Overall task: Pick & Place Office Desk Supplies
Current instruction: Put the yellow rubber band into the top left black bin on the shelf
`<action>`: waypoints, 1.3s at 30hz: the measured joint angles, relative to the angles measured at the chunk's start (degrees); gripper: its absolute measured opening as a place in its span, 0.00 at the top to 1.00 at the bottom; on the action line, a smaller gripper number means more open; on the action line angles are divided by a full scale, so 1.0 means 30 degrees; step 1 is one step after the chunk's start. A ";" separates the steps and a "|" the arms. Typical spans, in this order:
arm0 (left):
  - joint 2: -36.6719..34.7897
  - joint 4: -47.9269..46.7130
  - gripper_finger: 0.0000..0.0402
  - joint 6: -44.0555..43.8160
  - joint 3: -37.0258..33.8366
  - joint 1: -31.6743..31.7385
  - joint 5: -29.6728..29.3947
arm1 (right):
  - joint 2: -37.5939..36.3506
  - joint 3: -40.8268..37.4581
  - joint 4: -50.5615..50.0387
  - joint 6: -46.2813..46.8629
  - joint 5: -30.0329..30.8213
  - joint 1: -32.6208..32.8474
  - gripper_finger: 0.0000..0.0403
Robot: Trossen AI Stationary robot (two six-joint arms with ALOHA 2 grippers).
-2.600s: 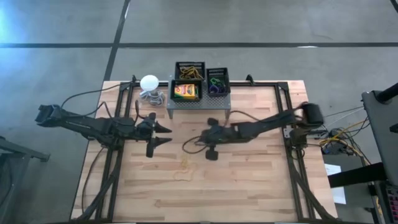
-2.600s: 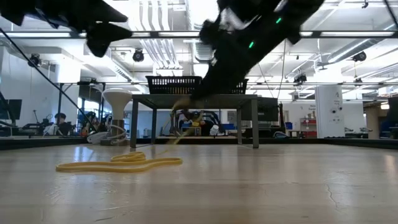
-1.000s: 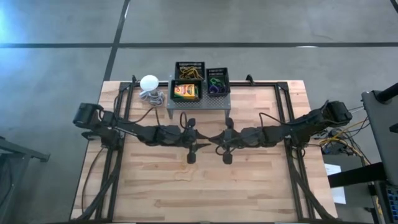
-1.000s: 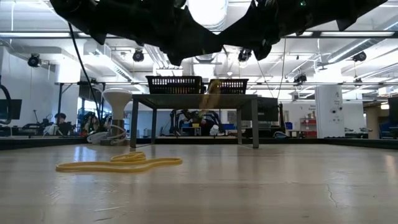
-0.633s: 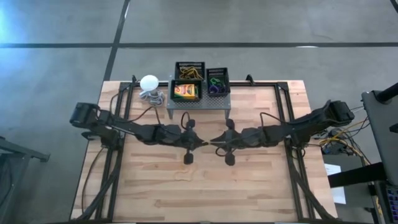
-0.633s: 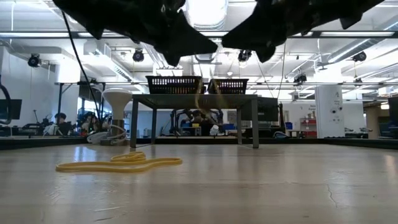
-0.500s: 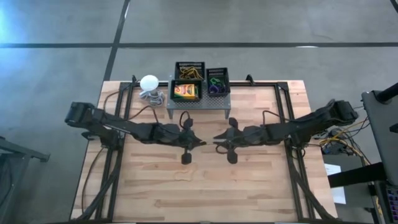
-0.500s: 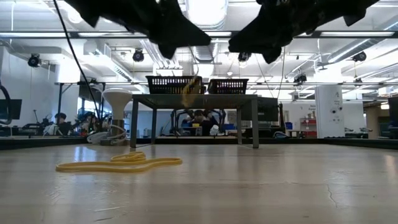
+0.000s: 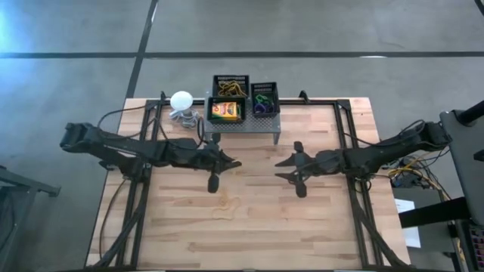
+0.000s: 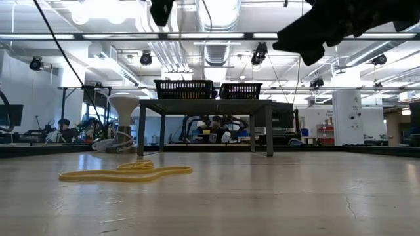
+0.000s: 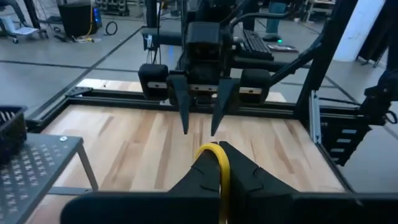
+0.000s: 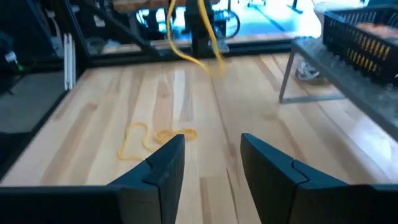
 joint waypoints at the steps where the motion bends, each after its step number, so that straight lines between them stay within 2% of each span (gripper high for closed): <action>1: -0.0203 -0.0582 1.00 -0.0010 0.0287 0.0040 0.0024 | -0.0256 -0.0131 0.0214 -0.0014 -0.0005 -0.0006 0.62; 6: -0.0673 -0.4369 1.00 0.0390 0.2732 0.0722 0.0124 | -0.2012 -0.1437 0.0169 -0.0359 0.0010 -0.0006 0.64; 9: -0.0620 -0.7369 1.00 0.0579 0.4581 0.1828 0.0127 | -0.2884 -0.2138 0.0972 -0.0370 0.0201 -0.0015 0.66; 13: -0.0498 -0.9860 1.00 0.1969 0.6415 0.3560 0.0121 | -0.3650 -0.2896 0.0875 -0.0199 0.0692 -0.0020 0.68; 23: -0.0528 -0.9887 1.00 0.3436 0.6724 0.7597 0.0301 | -0.4131 -0.3661 0.0867 -0.2782 0.0745 -0.0020 0.67; 29: -0.0292 -0.9263 1.00 0.3460 0.7104 0.9459 0.2320 | -0.3871 -0.3675 0.0817 -0.3809 0.0737 -0.0020 0.67; 36: 0.1738 -0.9481 1.00 0.3649 1.0003 1.1356 0.5234 | -0.3681 -0.3690 0.0823 -0.3852 0.0711 -0.0020 0.69; 39: 0.2869 -0.9646 1.00 0.4342 1.1098 1.1537 0.5631 | -0.3682 -0.3690 0.0817 -0.3845 0.0686 -0.0020 0.70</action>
